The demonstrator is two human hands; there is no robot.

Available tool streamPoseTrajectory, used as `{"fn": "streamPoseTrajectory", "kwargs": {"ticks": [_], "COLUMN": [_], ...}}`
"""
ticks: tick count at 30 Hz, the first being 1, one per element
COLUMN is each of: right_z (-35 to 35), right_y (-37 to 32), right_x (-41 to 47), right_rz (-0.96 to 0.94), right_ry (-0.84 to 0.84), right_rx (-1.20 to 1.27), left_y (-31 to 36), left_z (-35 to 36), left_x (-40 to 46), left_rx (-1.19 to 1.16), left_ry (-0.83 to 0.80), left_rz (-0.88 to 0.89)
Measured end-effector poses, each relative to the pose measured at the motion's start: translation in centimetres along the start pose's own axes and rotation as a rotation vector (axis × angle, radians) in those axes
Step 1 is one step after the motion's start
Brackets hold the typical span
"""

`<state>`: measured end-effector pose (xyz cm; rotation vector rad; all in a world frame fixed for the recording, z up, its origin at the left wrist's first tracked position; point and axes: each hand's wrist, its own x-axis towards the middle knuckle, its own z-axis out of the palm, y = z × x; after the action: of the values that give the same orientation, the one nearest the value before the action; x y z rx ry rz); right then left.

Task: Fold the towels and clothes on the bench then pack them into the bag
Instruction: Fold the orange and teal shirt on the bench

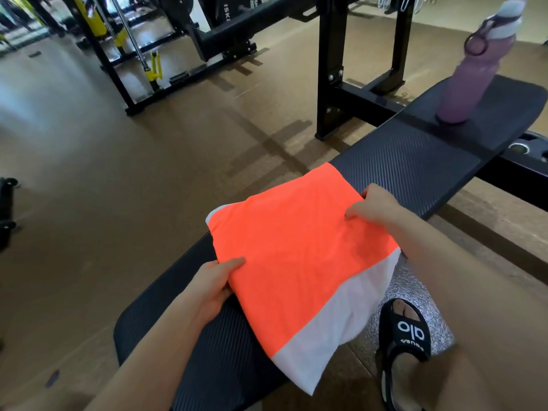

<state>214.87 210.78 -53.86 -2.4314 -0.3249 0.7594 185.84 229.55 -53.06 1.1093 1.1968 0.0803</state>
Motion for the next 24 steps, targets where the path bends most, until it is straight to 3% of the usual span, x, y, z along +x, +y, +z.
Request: {"fn": "streamPoseTrajectory", "kwargs": {"ticks": [4,13,17,24], "right_z": [-0.8,-3.0,-4.6,-9.3], "right_y": [0.2,0.1,-2.2,-12.4], "right_x": [-0.2,-2.1,-2.9,-5.6], "right_rz": [0.047,0.017,-0.037,-0.292], "right_ry": [-0.153,-0.226,-0.197,-0.031], "right_rx": [0.245,0.512,0.61,0.604], "left_y": [0.2,2.5,6.3,16.4], "left_z": [0.2,0.4,-0.4,-3.6], "left_x": [-0.2,-2.1,-3.2,-6.7], "left_rx": [-0.026,-0.019,-0.01,0.004], "left_ry": [0.049,0.078,0.087,0.149], "left_rz": [0.009,0.169,0.285,0.588]}}
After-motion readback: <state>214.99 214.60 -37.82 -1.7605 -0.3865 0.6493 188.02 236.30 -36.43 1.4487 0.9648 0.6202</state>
